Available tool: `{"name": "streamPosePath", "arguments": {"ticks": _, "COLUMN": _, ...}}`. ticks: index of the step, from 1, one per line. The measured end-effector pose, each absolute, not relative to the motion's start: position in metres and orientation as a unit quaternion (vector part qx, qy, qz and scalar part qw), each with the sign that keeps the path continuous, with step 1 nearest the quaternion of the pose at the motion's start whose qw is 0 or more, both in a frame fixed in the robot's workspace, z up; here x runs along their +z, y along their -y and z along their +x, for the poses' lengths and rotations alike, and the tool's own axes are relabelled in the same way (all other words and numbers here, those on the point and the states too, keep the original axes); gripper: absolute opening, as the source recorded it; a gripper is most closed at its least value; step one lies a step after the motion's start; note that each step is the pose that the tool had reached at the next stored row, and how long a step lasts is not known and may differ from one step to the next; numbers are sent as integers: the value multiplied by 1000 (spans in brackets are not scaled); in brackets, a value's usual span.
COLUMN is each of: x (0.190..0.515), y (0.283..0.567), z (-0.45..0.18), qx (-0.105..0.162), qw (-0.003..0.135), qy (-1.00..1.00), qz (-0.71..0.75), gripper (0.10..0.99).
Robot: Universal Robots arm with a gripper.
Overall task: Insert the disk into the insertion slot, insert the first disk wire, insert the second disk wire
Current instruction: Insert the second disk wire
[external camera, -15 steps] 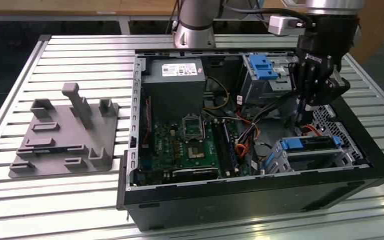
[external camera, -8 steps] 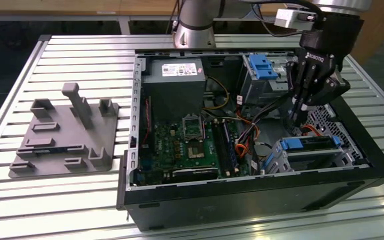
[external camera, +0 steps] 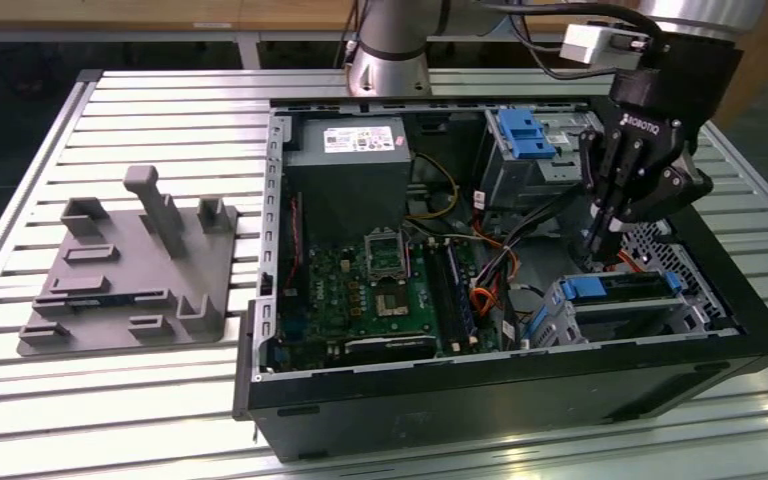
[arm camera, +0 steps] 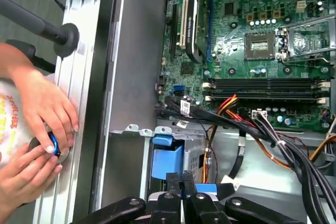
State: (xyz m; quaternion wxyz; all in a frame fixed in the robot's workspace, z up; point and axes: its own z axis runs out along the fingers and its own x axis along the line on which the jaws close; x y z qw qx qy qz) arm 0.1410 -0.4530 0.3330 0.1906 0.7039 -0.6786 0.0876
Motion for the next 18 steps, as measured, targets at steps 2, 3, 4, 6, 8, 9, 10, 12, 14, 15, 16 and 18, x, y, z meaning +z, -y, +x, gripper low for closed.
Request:
{"name": "streamPosePath", "arguments": {"ticks": 2, "x": 333, "y": 453, "z": 141, "qx": 80, "qw": 183, "qy": 682, "qz": 704, "gripper": 145}}
{"name": "streamPosePath", "arguments": {"ticks": 3, "x": 333, "y": 453, "z": 141, "qx": 74, "qw": 176, "qy": 683, "qz": 705, "gripper": 145}}
{"name": "streamPosePath", "arguments": {"ticks": 4, "x": 333, "y": 453, "z": 141, "qx": 69, "qw": 169, "qy": 684, "qz": 706, "gripper": 145}}
{"name": "streamPosePath", "arguments": {"ticks": 6, "x": 333, "y": 453, "z": 142, "qx": 59, "qw": 157, "qy": 686, "qz": 708, "gripper": 145}}
{"name": "streamPosePath", "arguments": {"ticks": 8, "x": 333, "y": 453, "z": 143, "qx": 52, "qw": 150, "qy": 687, "qz": 709, "gripper": 145}}
{"name": "streamPosePath", "arguments": {"ticks": 9, "x": 334, "y": 454, "z": 144, "qx": 48, "qw": 146, "qy": 687, "qz": 710, "gripper": 145}}
{"name": "streamPosePath", "arguments": {"ticks": 10, "x": 334, "y": 454, "z": 146, "qx": 45, "qw": 143, "qy": 687, "qz": 711, "gripper": 145}}
{"name": "streamPosePath", "arguments": {"ticks": 12, "x": 336, "y": 455, "z": 149, "qx": 40, "qw": 137, "qy": 688, "qz": 712, "gripper": 145}}
{"name": "streamPosePath", "arguments": {"ticks": 14, "x": 338, "y": 456, "z": 151, "qx": 34, "qw": 131, "qy": 688, "qz": 713, "gripper": 145}}
{"name": "streamPosePath", "arguments": {"ticks": 15, "x": 338, "y": 456, "z": 151, "qx": 32, "qw": 129, "qy": 688, "qz": 713, "gripper": 145}}
{"name": "streamPosePath", "arguments": {"ticks": 16, "x": 339, "y": 456, "z": 151, "qx": 29, "qw": 127, "qy": 689, "qz": 713, "gripper": 145}}
{"name": "streamPosePath", "arguments": {"ticks": 18, "x": 340, "y": 457, "z": 152, "qx": 27, "qw": 124, "qy": 690, "qz": 713, "gripper": 145}}
